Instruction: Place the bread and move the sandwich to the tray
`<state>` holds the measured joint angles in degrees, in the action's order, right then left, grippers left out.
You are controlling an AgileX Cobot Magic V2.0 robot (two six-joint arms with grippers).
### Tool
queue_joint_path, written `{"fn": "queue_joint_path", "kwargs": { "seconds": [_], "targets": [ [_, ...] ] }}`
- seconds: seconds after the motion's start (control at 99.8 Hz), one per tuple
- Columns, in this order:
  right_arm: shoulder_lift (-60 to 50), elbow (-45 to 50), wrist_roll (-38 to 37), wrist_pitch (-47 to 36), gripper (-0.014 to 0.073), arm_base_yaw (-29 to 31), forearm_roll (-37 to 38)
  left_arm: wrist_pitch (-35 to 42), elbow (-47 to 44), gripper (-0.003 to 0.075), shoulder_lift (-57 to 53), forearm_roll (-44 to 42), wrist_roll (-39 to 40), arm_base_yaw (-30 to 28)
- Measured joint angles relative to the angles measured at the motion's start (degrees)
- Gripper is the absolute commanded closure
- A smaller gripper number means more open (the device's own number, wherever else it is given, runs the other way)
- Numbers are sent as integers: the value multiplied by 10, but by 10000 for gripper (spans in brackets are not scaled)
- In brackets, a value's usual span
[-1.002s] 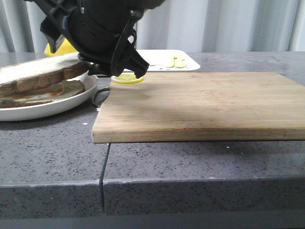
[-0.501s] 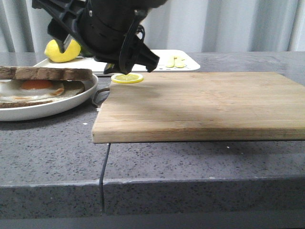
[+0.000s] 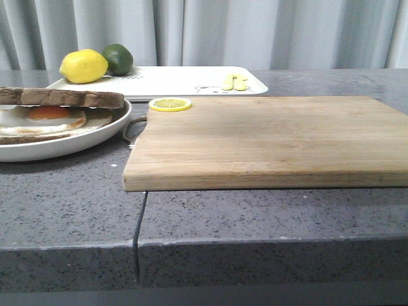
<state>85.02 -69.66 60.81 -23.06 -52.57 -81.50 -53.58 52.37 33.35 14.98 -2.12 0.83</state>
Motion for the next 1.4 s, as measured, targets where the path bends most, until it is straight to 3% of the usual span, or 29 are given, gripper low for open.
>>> {"fn": "queue_joint_path", "kwargs": {
  "seconds": [0.2, 0.471, 0.781, 0.941, 1.142, 1.402],
  "targets": [
    [-105, 99, -4, -2, 61, 41, 72, 1, 0, 185, 0, 0, 0, 0],
    [-269, 229, -50, 44, 63, 154, 170, 1, 0, 185, 0, 0, 0, 0],
    [-386, 269, -319, 280, 63, 336, 494, 1, 0, 185, 0, 0, 0, 0],
    [-420, 274, -405, 384, 63, 420, 592, 1, 0, 185, 0, 0, 0, 0],
    [-486, 322, -455, 399, 63, 482, 654, 1, 0, 185, 0, 0, 0, 0],
    [-600, 418, -472, 397, 63, 492, 683, 1, 0, 185, 0, 0, 0, 0]
  ]
}}
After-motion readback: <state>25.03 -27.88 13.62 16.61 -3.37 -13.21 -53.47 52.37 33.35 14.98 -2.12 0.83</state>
